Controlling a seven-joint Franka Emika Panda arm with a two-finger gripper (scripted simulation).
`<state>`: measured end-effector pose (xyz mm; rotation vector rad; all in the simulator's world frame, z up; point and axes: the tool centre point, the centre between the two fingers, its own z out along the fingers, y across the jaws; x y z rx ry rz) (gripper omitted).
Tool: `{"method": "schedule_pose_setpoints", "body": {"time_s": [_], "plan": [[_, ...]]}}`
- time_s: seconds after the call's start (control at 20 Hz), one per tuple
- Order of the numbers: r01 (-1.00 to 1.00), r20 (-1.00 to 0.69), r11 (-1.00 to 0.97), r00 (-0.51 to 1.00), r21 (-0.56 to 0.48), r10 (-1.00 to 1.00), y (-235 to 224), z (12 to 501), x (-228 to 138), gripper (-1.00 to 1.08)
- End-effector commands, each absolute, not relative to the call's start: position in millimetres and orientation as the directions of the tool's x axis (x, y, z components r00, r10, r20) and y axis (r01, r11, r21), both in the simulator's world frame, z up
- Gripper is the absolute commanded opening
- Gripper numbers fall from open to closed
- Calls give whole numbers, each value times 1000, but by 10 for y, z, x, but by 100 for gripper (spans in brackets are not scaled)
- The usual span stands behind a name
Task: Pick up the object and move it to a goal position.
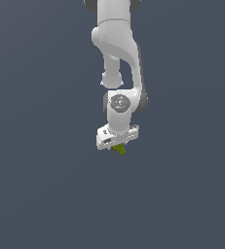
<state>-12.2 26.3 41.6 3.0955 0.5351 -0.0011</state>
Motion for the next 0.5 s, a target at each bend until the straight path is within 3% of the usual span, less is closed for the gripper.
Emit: {"method": "schedule_pose_setpoints", "body": {"time_s": [0.0,0.45], "plan": [[336,0,-942,942,0,336,269,408,-118,-100],[336,0,-942,942,0,336,257,428,-118,-100]]}}
